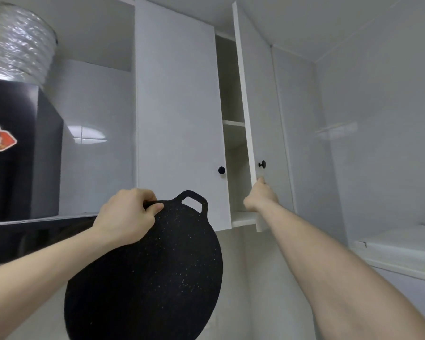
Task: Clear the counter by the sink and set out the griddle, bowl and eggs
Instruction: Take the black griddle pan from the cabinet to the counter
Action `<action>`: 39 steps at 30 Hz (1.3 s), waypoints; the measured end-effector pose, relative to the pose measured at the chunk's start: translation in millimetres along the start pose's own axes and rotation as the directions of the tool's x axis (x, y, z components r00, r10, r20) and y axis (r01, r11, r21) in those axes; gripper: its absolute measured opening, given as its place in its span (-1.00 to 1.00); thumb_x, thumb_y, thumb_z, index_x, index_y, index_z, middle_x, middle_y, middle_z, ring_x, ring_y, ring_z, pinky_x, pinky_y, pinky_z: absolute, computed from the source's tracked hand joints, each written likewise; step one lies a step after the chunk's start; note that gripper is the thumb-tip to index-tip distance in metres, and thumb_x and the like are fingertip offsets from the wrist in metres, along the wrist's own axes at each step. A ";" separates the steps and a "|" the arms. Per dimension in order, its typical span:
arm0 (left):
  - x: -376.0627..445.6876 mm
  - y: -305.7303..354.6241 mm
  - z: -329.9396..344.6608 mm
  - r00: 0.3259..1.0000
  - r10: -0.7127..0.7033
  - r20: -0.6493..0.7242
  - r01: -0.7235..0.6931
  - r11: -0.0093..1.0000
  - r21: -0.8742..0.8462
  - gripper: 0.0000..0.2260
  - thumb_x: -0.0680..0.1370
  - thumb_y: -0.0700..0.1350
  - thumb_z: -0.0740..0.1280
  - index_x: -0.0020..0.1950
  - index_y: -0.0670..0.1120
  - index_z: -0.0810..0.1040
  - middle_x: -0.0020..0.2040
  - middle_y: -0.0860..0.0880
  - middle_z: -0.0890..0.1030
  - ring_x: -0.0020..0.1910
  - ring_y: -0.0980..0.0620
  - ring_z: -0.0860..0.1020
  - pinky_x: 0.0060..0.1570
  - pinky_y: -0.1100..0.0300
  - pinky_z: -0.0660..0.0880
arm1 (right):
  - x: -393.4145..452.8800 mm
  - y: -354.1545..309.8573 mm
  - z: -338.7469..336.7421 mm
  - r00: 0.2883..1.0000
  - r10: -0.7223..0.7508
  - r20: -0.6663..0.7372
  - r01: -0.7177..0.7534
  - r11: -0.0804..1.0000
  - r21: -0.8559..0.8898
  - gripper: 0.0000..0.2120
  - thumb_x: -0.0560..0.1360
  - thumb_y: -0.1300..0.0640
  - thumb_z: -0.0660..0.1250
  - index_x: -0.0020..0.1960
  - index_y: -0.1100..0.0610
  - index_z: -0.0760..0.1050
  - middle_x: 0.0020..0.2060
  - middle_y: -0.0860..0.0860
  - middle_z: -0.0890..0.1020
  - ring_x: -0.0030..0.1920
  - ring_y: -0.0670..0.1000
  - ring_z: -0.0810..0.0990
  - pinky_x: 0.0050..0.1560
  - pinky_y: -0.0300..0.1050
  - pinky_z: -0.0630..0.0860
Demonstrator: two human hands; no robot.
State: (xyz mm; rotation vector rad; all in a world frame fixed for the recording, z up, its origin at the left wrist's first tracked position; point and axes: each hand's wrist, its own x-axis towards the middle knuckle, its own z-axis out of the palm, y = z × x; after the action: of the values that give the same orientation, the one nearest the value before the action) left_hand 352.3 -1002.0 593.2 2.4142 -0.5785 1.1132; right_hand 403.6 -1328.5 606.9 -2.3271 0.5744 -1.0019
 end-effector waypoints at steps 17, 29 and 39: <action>-21.4 -19.6 1.8 0.993 -0.118 -0.013 0.119 0.986 0.121 -0.81 0.63 0.09 0.34 -0.18 0.11 0.57 -0.28 0.11 0.63 -0.24 0.07 0.59 -0.15 0.07 0.57 | 20.7 1.7 96.8 0.988 -0.144 0.061 0.124 0.958 0.258 -0.25 0.64 -0.23 0.07 0.66 0.06 -0.17 0.65 0.01 -0.15 0.61 0.17 0.05 0.53 0.07 0.17; -59.3 -24.0 10.2 0.976 -0.216 0.018 0.212 0.969 0.125 -0.85 0.63 0.10 0.34 -0.10 0.13 0.61 -0.24 0.14 0.64 -0.23 0.11 0.60 -0.07 0.02 0.62 | -23.8 0.9 132.2 0.992 -0.122 -0.031 0.117 0.795 0.595 -0.40 0.68 -0.08 0.15 0.63 0.14 0.14 0.64 0.04 0.07 0.62 0.04 0.06 0.58 0.00 0.05; -154.3 -84.4 -36.5 0.950 -0.304 0.078 0.294 0.949 0.119 -0.79 0.64 0.07 0.35 -0.18 0.08 0.59 -0.27 0.11 0.62 -0.23 0.10 0.59 -0.12 0.07 0.59 | -210.0 -72.7 157.8 0.782 -0.588 0.205 0.059 0.397 0.916 -0.72 0.71 0.02 0.15 0.13 0.04 0.63 0.05 -0.09 0.72 0.09 -0.15 0.67 0.25 -0.02 0.58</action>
State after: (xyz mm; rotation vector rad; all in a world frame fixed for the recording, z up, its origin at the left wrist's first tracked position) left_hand 283.1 -883.1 477.6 2.5494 -0.1735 0.9238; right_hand 402.1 -1105.6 449.9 -1.5749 -0.6073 -0.5360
